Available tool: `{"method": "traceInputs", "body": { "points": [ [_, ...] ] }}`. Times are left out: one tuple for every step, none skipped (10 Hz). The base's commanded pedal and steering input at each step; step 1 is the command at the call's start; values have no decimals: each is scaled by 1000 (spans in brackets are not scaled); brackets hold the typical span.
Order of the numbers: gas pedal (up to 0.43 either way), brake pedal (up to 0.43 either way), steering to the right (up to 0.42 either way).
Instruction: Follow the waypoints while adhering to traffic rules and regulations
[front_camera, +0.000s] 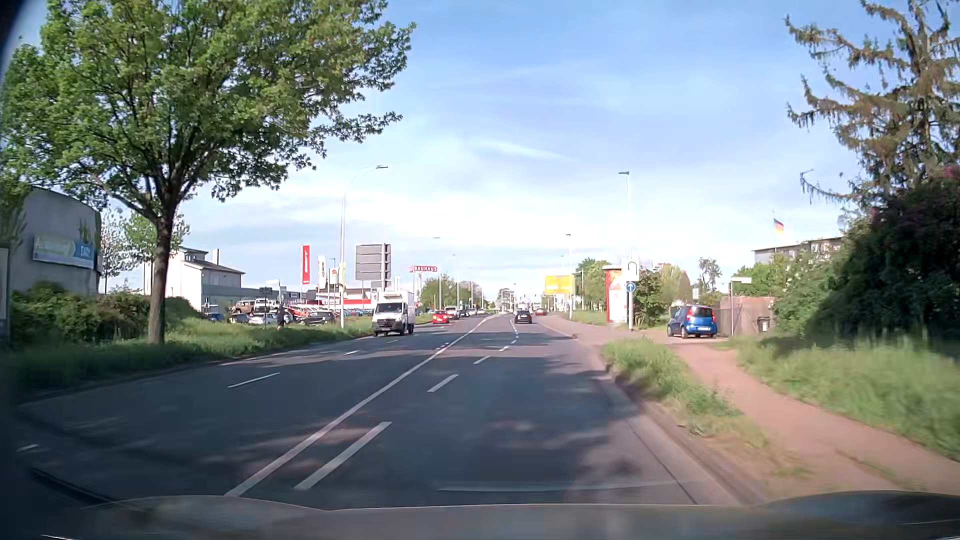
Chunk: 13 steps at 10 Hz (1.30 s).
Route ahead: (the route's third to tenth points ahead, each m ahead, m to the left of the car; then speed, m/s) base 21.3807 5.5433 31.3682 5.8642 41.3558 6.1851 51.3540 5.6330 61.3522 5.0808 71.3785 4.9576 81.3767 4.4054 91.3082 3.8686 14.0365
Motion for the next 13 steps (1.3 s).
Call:
{"method": "traceInputs", "body": {
  "points": [
    [39,0,18],
    [39,0,17],
    [39,0,18],
    [39,0,17],
    [39,0,17],
    [39,0,16],
    [39,0,15],
    [39,0,12],
    [39,0,9],
    [39,0,7],
    [39,0,5],
    [39,0,2],
    [39,0,-2]
  ]
}}
